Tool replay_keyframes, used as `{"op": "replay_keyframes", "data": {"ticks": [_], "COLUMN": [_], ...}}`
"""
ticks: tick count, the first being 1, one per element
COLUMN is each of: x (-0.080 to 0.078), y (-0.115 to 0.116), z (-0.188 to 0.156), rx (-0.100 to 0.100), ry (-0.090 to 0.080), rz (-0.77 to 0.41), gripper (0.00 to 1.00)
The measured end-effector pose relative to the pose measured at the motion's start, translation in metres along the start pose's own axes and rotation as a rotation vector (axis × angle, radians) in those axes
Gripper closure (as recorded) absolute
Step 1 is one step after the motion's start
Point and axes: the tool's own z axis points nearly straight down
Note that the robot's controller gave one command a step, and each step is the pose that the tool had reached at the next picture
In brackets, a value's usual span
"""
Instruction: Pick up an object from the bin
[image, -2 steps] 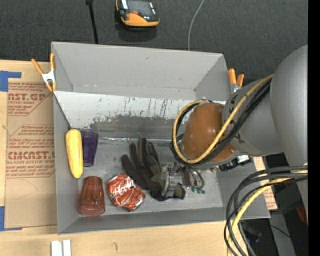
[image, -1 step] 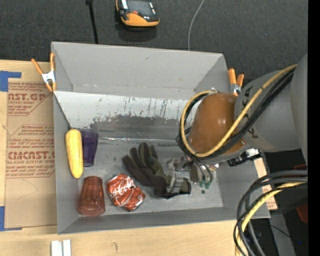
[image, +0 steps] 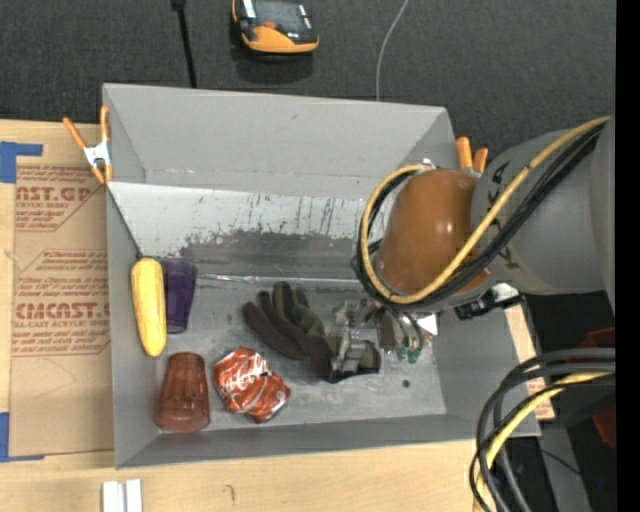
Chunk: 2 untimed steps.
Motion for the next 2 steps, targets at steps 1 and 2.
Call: {"op": "replay_keyframes", "data": {"ticks": [1, 2], "x": [0.0044, 0.0047], "y": [-0.0095, -0.0095], "z": [-0.1527, -0.1506], "rx": [0.002, 0.002], "ry": [0.002, 0.006], "rz": [-0.019, -0.019], "gripper": [1.00, 1.00]}}
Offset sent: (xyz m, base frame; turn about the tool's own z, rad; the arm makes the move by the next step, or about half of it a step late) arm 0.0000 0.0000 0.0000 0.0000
